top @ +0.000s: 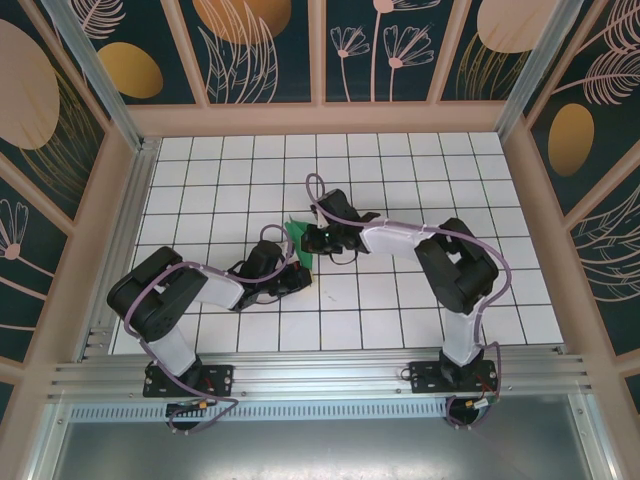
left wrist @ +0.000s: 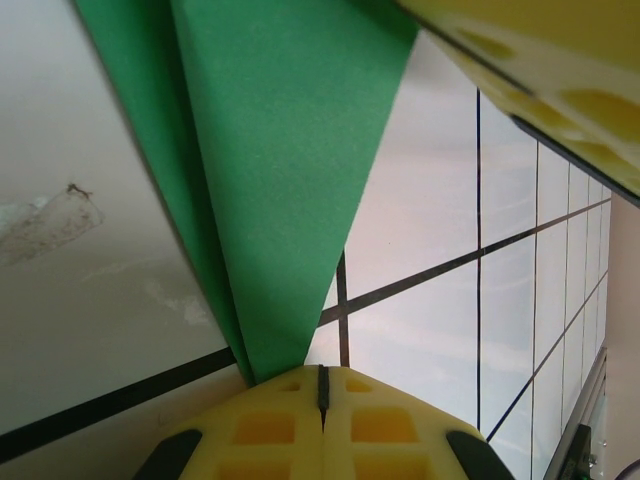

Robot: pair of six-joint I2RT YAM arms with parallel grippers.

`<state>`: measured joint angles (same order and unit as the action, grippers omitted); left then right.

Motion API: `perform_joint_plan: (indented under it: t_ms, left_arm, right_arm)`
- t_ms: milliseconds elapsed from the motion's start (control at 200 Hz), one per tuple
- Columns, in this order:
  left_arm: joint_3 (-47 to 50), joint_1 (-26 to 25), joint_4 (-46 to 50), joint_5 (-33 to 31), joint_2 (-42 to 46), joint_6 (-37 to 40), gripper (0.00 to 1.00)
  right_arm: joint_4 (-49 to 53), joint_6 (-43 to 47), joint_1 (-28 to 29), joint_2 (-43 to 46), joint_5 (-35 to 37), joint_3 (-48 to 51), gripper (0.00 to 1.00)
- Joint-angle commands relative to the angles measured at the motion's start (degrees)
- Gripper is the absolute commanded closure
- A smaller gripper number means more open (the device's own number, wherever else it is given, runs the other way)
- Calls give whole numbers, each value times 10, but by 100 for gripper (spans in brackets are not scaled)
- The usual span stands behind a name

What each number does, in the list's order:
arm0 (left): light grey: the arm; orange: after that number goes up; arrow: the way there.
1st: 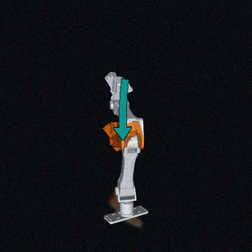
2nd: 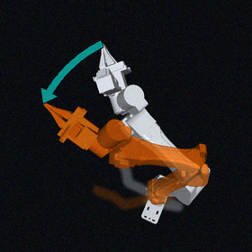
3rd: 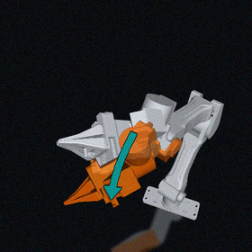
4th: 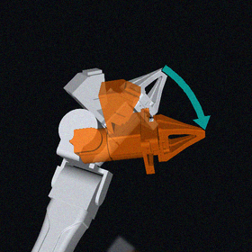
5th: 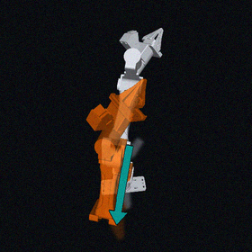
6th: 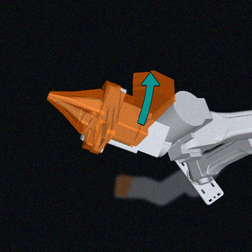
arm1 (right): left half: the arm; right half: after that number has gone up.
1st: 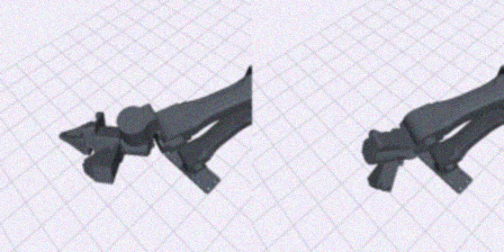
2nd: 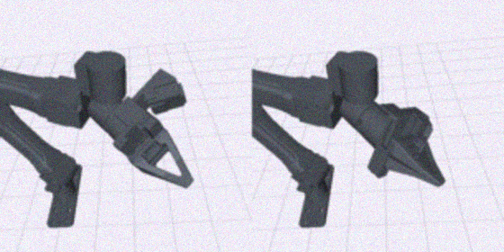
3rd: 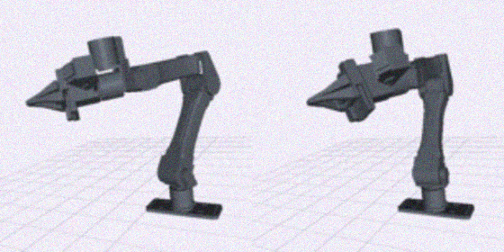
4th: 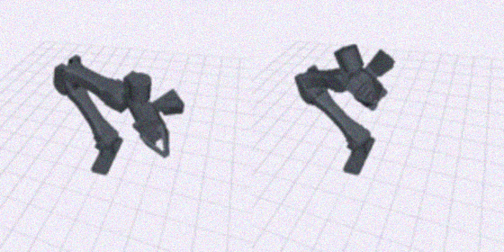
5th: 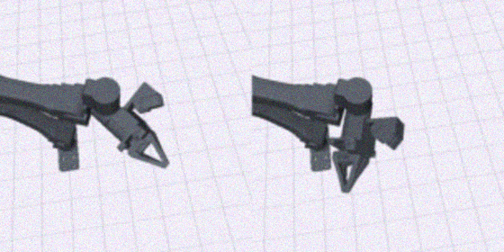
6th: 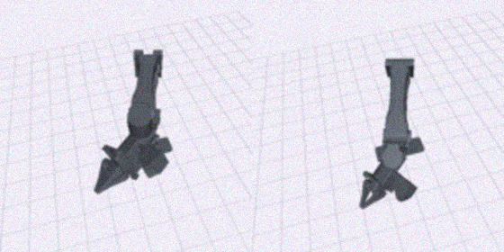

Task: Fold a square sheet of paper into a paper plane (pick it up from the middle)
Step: Fold the wing for the fifth time at the center of the table.

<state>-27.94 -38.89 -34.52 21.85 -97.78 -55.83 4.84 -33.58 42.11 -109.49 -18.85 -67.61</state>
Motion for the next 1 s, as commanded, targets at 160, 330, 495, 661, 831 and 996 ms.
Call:
perform_joint_plan:
  t_ms: [160,330,495,661,831,996]
  left_arm:
    - [13,-6,60,-1,-37,0,100]
    - [13,-6,60,0,-37,0,100]
    - [11,-6,60,1,-39,0,100]
    - [11,-6,58,2,-39,0,100]
    - [11,-6,58,2,-40,0,100]
    - [9,-6,61,3,-29,-5,99]
  right_arm:
    - [18,-5,-3,-33,25,-16,92]
    - [22,-8,-4,-38,35,-15,92]
    - [23,-6,-7,-45,36,-18,92]
    - [24,1,-9,-58,25,-23,92]
    - [25,1,-11,-66,21,-23,92]
    - [36,-1,-11,-71,26,-20,93]
